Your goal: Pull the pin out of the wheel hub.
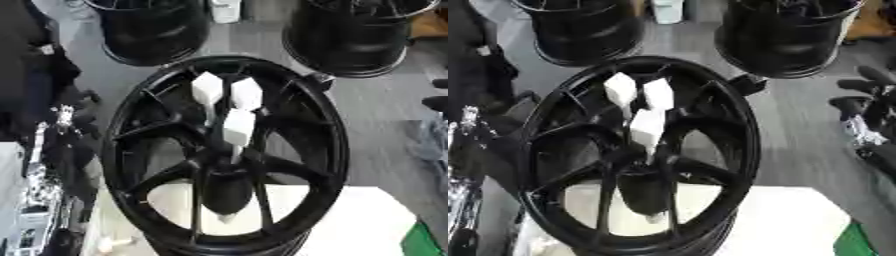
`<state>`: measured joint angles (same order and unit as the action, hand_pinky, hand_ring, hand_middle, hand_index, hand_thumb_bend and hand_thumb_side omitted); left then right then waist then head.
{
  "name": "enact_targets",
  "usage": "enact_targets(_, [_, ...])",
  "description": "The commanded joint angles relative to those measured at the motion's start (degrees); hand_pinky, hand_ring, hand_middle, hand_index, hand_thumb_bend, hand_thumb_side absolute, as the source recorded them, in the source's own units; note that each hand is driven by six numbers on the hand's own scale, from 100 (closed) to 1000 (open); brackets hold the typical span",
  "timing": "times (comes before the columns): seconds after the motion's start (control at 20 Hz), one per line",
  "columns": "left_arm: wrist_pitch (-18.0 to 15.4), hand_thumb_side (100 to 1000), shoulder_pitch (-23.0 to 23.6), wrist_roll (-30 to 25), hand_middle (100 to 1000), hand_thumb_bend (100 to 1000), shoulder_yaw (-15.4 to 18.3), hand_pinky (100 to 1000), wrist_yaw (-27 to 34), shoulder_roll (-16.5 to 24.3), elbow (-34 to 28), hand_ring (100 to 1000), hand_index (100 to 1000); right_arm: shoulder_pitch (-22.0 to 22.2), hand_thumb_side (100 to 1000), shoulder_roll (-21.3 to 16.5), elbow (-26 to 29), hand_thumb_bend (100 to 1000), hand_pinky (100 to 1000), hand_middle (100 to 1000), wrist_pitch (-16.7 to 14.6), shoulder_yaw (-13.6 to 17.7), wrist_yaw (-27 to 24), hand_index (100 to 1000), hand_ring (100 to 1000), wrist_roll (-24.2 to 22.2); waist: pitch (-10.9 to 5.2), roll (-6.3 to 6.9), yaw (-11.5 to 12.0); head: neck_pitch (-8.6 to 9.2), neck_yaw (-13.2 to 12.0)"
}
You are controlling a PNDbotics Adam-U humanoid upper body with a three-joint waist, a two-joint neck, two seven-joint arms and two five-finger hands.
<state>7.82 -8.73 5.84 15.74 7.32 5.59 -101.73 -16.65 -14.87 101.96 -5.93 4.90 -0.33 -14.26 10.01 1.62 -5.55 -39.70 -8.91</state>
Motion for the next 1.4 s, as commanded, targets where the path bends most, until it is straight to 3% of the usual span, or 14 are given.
enact_targets(0.05, [-0.1,647,-0.5,0.1,685,665,0.2,615,0.1,0.6,-1.1,627,761,-0.8,402,-1.3,1.4,100,837,800,-0.1,0.0,0.1,957,737,-0.2,-0.73,-0.05,0.1,-0.19,0.1])
enact_targets(0.45, [0.0,646,-0.4,0.2,687,664,0.2,615,0.0,0.6,-1.1,628,761,-0.8,400,-1.3,1.4,100,838,800,-0.1,-0.1,0.2,957,738,-0.4,-0.87,-0.2,0.2,-0.15,-0.1])
enact_targets(0.6, [0.0,647,-0.5,0.1,688,664,0.1,615,0.0,0.7,-1.2,628,761,-2.8,392,-3.6,0.8,100,838,806,-0.1,-1.0,0.6,959,740,-1.2,-1.06,-0.38,0.5,-0.48,-0.2])
enact_targets(0.75, [0.0,647,-0.2,0.0,689,664,0.0,615,-0.1,0.9,-1.1,628,761,-8.6,382,-8.8,-1.0,100,836,827,-0.6,-3.9,1.3,966,751,-3.8,-1.39,-0.76,1.0,-0.6,0.1])
enact_targets(1.05, [0.2,648,-0.1,-0.8,691,665,-0.5,616,-0.3,1.0,-0.8,628,761,-25.9,419,-17.8,-9.5,148,837,874,-3.1,-13.9,-0.1,989,771,-13.2,-1.77,-1.35,2.5,-0.8,1.0])
enact_targets(1.25, [0.2,648,0.1,-0.9,691,665,-0.6,616,-0.4,1.3,-0.8,627,761,-34.7,452,-17.4,-16.5,179,841,898,-4.0,-19.8,-1.9,1000,784,-20.3,-1.96,-1.63,3.6,-0.7,1.8])
enact_targets(1.4, [0.2,649,0.0,-1.1,691,665,-0.8,616,-0.4,1.4,-0.8,626,761,-39.7,470,-13.9,-22.9,190,845,903,-4.6,-22.9,-0.6,1000,795,-25.7,-1.75,-1.64,4.3,-0.68,2.3])
